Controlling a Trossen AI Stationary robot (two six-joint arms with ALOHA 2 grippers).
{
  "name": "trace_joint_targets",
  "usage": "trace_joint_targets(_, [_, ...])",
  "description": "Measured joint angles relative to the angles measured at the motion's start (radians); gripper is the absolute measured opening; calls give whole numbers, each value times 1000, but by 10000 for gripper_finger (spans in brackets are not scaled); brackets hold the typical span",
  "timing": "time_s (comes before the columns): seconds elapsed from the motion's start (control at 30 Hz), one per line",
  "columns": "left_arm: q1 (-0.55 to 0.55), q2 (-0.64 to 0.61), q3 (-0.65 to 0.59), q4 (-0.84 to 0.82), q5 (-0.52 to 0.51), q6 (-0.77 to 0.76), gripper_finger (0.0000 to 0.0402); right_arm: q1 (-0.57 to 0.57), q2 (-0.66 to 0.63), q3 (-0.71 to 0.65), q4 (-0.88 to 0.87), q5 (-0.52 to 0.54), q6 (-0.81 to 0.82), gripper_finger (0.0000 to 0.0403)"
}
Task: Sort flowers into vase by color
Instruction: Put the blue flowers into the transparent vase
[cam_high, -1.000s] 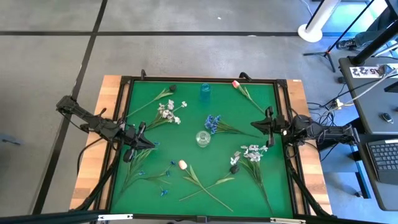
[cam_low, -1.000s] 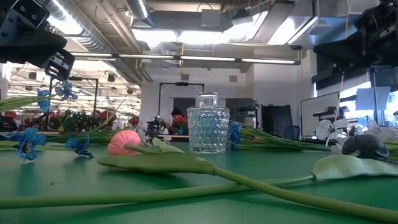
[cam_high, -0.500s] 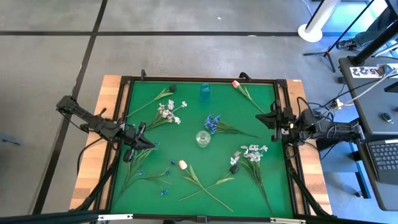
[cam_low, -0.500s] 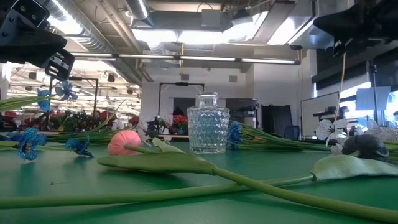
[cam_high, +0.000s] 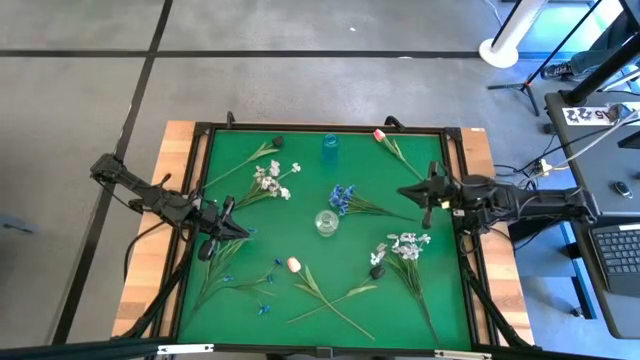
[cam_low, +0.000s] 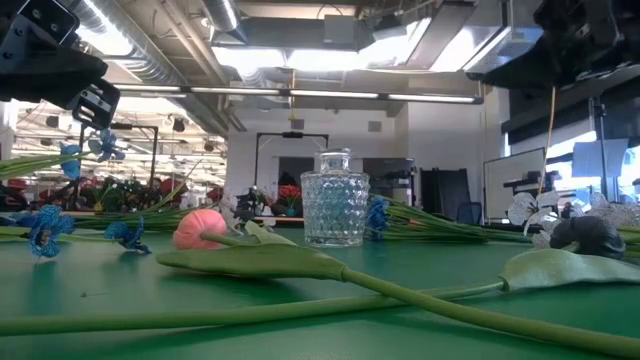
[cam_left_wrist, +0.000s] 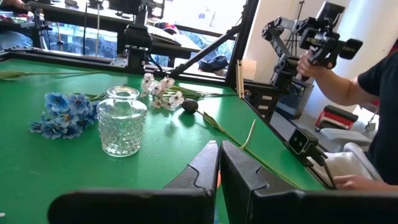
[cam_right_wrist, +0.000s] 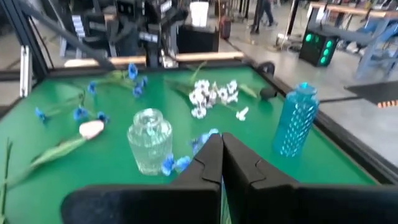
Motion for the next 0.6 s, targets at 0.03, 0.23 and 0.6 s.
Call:
trace_joint_targets(0.03, [0,0,0,0,0,0,13,0,19,0,0,-9,0,3])
trace_joint_targets(0.23, [0,0,0,0,0,0,13,0,162,0,1,-2,23,26])
trace_joint_targets(0.6, [0,0,0,0,0,0,13,0,333,1,57,-45,107,110])
